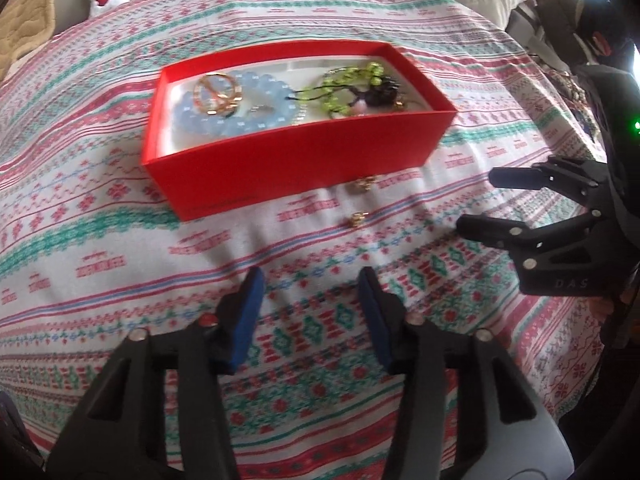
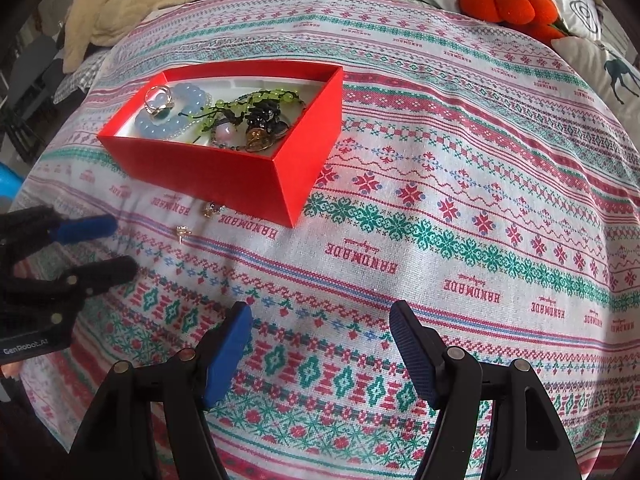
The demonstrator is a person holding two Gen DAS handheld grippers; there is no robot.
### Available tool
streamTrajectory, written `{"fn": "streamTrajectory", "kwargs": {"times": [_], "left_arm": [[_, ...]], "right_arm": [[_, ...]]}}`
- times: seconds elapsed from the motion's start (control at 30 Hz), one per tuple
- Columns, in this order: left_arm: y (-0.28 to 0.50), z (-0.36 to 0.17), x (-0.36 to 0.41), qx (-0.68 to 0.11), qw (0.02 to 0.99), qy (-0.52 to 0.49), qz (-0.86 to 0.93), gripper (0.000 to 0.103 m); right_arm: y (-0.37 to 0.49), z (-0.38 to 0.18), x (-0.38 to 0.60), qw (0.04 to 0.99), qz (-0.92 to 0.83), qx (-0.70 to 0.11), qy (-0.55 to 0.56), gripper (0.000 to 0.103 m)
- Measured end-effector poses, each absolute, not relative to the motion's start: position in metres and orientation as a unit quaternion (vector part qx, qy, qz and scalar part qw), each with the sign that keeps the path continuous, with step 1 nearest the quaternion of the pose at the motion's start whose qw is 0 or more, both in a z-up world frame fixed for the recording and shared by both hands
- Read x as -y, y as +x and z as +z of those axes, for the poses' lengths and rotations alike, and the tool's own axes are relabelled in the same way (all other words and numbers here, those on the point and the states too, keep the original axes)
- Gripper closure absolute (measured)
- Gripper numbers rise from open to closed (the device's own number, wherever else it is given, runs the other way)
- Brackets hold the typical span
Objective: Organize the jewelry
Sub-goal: 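Move the left tool to another small gold earring beside the box and grasp it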
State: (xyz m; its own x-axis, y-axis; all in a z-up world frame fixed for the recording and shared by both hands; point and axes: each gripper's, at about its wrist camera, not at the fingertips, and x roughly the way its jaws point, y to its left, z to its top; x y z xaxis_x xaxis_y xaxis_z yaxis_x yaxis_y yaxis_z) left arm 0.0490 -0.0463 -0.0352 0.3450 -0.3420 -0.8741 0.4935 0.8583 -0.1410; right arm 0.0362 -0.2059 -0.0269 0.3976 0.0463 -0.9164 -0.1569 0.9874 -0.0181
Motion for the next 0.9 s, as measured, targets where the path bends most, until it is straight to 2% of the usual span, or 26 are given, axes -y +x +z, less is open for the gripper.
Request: {"fn": "streamTrajectory", "kwargs": {"times": [0.07, 0.47, 0.63, 0.77, 0.9], "left_arm": [[0.048, -0.036, 0.056, -0.508, 0.816, 0.077, -0.265, 0.069], [0.057, -0.038, 0.085, -0.506, 0.814, 0.065, -0.278, 0.072], [0.063, -0.041, 0.089, -0.512, 0.819, 0.060, -0.253, 0.079], [0.064, -0.043, 0.095, -0.509, 0.824, 0.074, -0.238, 0.094], [0.066, -0.041, 0.094, -0.510, 0.825, 0.071, -0.234, 0.096]], "right_arm": [[0.035, -0.026, 0.204, 0.835, 0.061, -0.544, -0.056, 0.030], [0.032, -0.025, 0.206, 0.835, 0.062, -0.544, -0.053, 0.030], [0.031, -0.025, 0.208, 0.835, 0.063, -0.543, -0.053, 0.030], [0.031, -0.024, 0.208, 0.836, 0.064, -0.543, -0.053, 0.030], [0.032, -0.024, 0.209, 0.836, 0.063, -0.542, -0.052, 0.030]]}}
